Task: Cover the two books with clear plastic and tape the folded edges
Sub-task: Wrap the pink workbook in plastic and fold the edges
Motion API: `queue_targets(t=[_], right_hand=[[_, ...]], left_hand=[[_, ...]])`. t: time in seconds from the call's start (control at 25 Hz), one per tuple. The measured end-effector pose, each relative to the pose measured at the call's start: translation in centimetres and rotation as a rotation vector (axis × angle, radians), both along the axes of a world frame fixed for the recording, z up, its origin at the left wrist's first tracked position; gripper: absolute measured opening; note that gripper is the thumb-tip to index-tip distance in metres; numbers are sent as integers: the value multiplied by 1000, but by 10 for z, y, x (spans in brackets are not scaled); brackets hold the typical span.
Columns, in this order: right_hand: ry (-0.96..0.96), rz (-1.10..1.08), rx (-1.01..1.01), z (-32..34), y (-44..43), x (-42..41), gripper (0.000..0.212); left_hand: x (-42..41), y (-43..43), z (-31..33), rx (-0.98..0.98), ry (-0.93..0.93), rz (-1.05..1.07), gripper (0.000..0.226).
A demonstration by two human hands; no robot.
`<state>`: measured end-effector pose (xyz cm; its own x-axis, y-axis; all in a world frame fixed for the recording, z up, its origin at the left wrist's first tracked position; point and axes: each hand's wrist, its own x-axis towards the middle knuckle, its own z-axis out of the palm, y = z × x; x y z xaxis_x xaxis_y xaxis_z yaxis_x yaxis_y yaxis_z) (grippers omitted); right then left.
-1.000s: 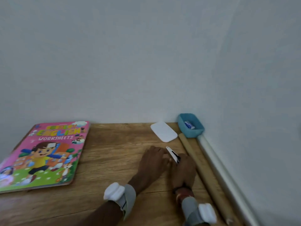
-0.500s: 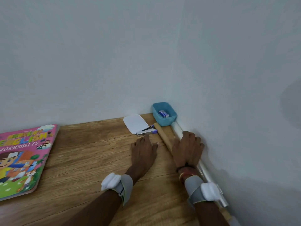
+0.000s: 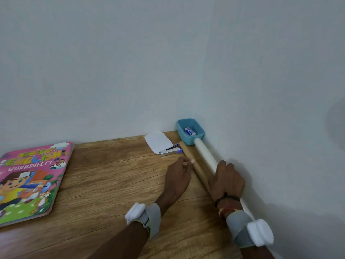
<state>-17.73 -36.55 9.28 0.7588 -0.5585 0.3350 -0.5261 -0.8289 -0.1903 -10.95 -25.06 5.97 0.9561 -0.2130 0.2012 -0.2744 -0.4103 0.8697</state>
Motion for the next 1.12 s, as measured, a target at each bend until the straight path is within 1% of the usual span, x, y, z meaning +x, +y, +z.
queue_targets(t=[0.08, 0.12, 0.2, 0.32, 0.4, 0.48, 0.56, 0.6, 0.64, 0.68, 0.76, 0.8, 0.88, 0.92, 0.96, 1.0, 1.04, 1.12], right_hand=[[7, 39, -12, 3, 31, -3, 22], [3, 69, -25, 3, 51, -2, 25], [47, 147, 24, 0, 98, 0, 30], [75, 332, 102, -15, 164, 11, 44], [92, 412, 147, -26, 200, 20, 47], [102, 451, 146, -25, 229, 19, 45], [157, 442, 168, -19, 246, 13, 40], [135, 462, 141, -21, 252, 13, 38], [98, 518, 151, -22, 254, 12, 36], [72, 546, 176, -20, 252, 11, 35], [16, 480, 153, -19, 242, 9, 32], [7, 419, 133, -19, 237, 10, 31], [87, 338, 157, -22, 229, 12, 32], [115, 322, 191, -23, 227, 11, 32], [124, 322, 232, -24, 226, 11, 30], [116, 334, 284, -24, 224, 10, 30], [106, 352, 345, -24, 221, 10, 32], [69, 342, 477, -24, 212, 10, 35]], left_hand=[[-1, 29, 6, -113, 8, 98, 23], [-1, 46, 6, -147, 18, 154, 23], [-1, 86, 7, -184, 55, 246, 27], [-5, 149, 8, -186, 79, 346, 25], [-9, 184, 7, -139, 107, 387, 26], [-10, 209, 4, -107, 162, 404, 37], [-9, 226, 2, -96, 214, 397, 57], [-9, 231, 3, -75, 224, 398, 68], [-8, 234, 4, -26, 219, 412, 77], [-8, 233, 5, 48, 193, 436, 80], [-9, 227, 6, 206, 86, 479, 76], [-12, 221, 6, 271, 11, 465, 71], [-19, 211, 3, 430, -191, 325, 52], [-21, 209, -2, 544, -305, 241, 40], [-22, 208, -5, 673, -383, 177, 33], [-23, 208, -8, 792, -407, 140, 33], [-23, 209, -7, 871, -368, 119, 34], [-25, 216, -3, 965, -254, 120, 34]])
